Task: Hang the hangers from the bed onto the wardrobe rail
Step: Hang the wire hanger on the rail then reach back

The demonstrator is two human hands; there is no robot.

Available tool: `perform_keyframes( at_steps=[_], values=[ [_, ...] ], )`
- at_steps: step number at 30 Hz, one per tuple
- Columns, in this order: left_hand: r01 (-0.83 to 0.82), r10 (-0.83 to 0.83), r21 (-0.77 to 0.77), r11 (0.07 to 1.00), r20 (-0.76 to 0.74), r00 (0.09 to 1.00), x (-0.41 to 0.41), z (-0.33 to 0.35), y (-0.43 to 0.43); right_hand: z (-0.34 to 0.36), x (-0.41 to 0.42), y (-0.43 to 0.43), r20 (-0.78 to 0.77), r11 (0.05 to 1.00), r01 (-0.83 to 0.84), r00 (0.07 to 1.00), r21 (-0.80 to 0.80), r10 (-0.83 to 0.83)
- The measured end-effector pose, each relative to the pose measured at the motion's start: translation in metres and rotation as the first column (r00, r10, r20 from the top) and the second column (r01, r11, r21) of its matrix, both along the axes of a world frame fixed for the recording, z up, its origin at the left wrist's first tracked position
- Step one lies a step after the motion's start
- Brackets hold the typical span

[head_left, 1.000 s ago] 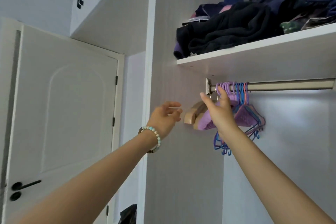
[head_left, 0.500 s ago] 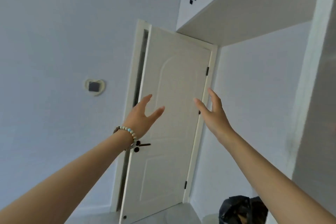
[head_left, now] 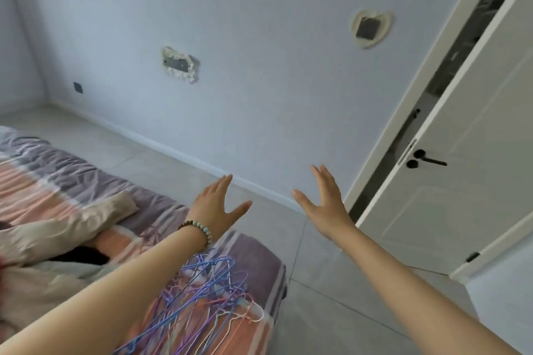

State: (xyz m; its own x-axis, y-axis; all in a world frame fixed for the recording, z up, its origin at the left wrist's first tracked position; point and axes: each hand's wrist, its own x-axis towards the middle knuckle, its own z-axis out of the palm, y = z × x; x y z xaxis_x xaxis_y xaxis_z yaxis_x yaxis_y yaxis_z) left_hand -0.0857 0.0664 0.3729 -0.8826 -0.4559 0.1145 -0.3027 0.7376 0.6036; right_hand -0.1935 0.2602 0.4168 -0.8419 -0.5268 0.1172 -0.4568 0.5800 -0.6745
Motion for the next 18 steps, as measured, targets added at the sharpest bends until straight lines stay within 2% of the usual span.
perform_keyframes(
  at_steps=[8,12,18],
  values=[
    [-0.189,0.181,-0.013,0.982,0.357,0.917,0.084,-0.184,-0.101,-0.191,0.047,-0.109,0.190,0.952,-0.178,0.973,0.250,0.132],
    [-0.256,0.234,-0.015,0.967,0.460,0.856,0.115,-0.253,-0.125,-0.270,0.065,-0.131,0.276,0.930,-0.235,0.948,0.282,0.156],
    [-0.302,0.229,0.026,0.953,0.589,0.775,0.139,-0.341,-0.143,-0.367,0.085,-0.149,0.432,0.910,-0.272,0.894,0.313,0.119]
  ],
)
